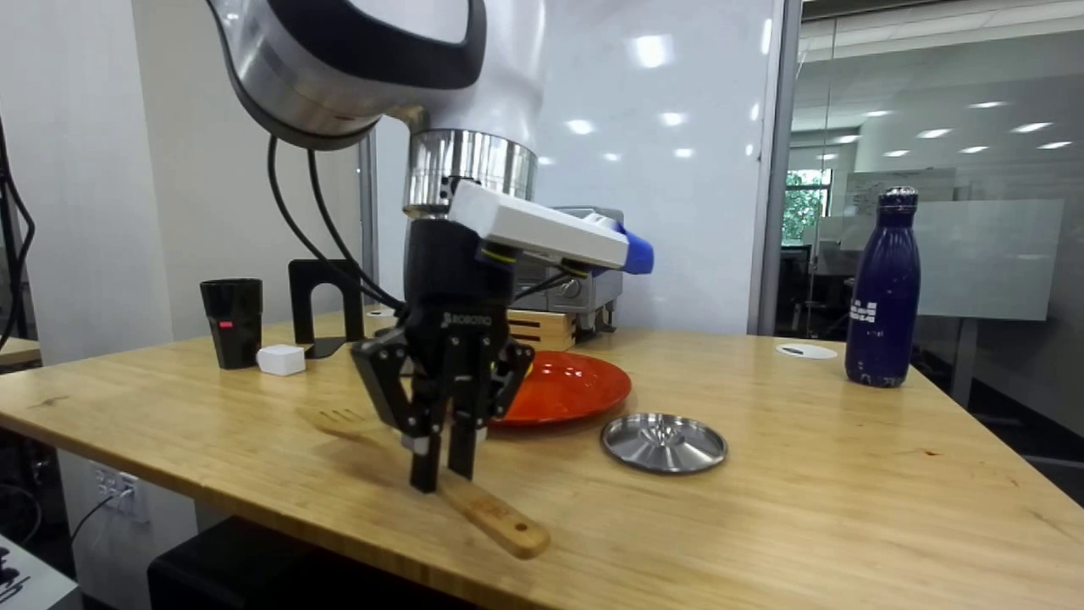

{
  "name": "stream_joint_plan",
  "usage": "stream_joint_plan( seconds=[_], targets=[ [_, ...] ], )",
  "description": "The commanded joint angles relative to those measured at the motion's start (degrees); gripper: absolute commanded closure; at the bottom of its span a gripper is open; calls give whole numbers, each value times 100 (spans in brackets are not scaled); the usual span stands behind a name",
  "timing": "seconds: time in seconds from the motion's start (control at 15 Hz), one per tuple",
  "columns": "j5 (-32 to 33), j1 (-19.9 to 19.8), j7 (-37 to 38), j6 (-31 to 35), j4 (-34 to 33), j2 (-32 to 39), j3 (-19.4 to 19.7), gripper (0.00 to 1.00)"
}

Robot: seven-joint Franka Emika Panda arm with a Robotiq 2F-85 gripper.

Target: Use the wooden cooking stick to pick up the yellow bottle

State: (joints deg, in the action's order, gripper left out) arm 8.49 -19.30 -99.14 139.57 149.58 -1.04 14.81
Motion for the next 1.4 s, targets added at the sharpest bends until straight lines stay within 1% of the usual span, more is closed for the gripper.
stream_joint_plan(
  seconds=[0.0, 0.13, 0.27, 0.47, 0.67, 0.87, 1.13, 1.33],
  targets=[
    [249, 233, -68, -1548, 12, -831, -19, 94],
    [-85, 398, 518, -2193, -11, -1241, -85, 94],
    [-422, 572, 1297, -2687, -142, -1483, -163, 94],
    [-1031, 874, 2470, -2936, -319, -1763, -291, 94],
    [-1672, 1213, 3677, -3055, -606, -1837, -451, 94],
    [-2347, 1527, 4826, -3088, -977, -1748, -579, 94],
    [-3115, 1845, 6290, -2859, -1324, -1652, -745, 94],
    [-3652, 2008, 7251, -2714, -1623, -1492, -797, 94]
  ],
)
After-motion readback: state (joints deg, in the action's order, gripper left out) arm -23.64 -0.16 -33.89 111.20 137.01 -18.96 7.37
